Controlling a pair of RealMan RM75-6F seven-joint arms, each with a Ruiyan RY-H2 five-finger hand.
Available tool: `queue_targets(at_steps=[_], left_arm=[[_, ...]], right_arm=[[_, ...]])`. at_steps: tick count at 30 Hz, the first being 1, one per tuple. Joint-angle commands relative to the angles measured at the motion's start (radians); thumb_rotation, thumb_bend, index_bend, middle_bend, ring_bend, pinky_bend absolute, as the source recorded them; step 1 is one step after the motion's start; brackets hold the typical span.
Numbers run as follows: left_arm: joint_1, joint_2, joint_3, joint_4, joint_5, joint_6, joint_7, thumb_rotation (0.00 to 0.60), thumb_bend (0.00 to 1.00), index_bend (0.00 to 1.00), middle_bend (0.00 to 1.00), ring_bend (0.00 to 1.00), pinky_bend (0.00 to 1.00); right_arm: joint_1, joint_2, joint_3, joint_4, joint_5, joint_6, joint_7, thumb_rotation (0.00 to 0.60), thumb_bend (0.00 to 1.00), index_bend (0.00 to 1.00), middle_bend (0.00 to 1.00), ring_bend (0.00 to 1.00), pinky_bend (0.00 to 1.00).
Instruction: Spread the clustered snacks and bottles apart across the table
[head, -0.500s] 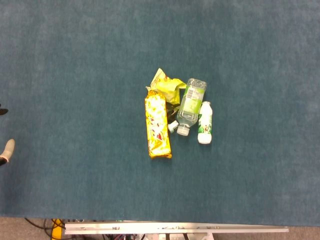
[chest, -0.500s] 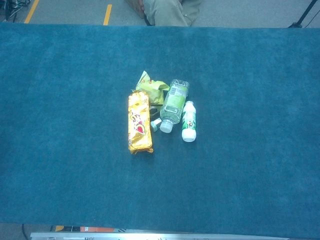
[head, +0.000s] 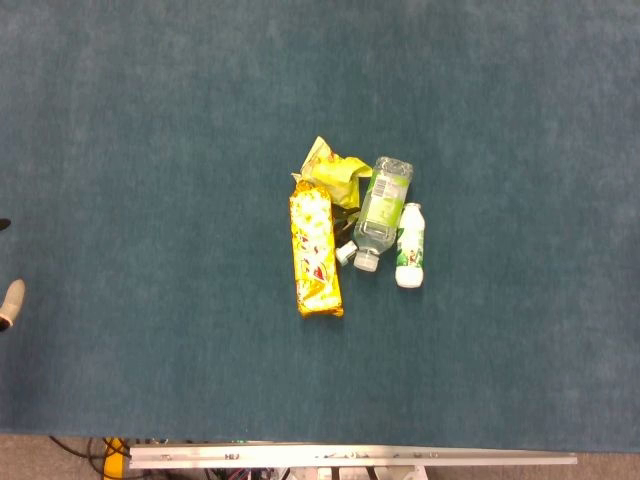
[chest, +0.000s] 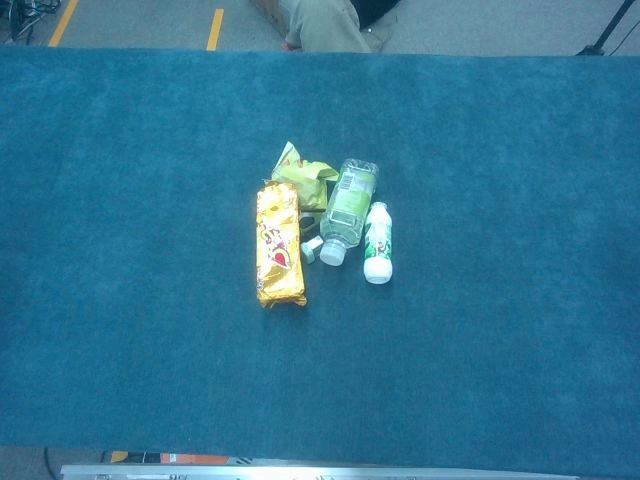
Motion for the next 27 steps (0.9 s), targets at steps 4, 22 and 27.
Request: queue_targets(at_steps=[4,22,27], left_arm=[[0.001,0.007,0.001,-0.004,0.0,0.0,-0.006,0.6,0.31,0.25,0.23,0.05,0.13],[0.036,0.034,0.012,0.017,-0.005,0.038,-0.056,0.6,0.31,0.25,0.23,0.05,0.13],[0.046,0.036,0.015,0.027,-0.01,0.043,-0.07,0.6,0.31,0.25,0.23,0.05,0.13]], right_arm=[[0.109,0.012,0.018,-0.046,-0.091,-0.119,-0.15,0.6,0.07,0.26,0.33,0.28,0.44],[0.385,-0.181,0.086,-0.12,0.068,-0.536,-0.449,0.6,0.0,0.26,0.33,0.28,0.44],[0.404,-0.224,0.064,-0.099,0.097,-0.569,-0.501,0.6,0.0,0.26,0.33,0.28,0.44]])
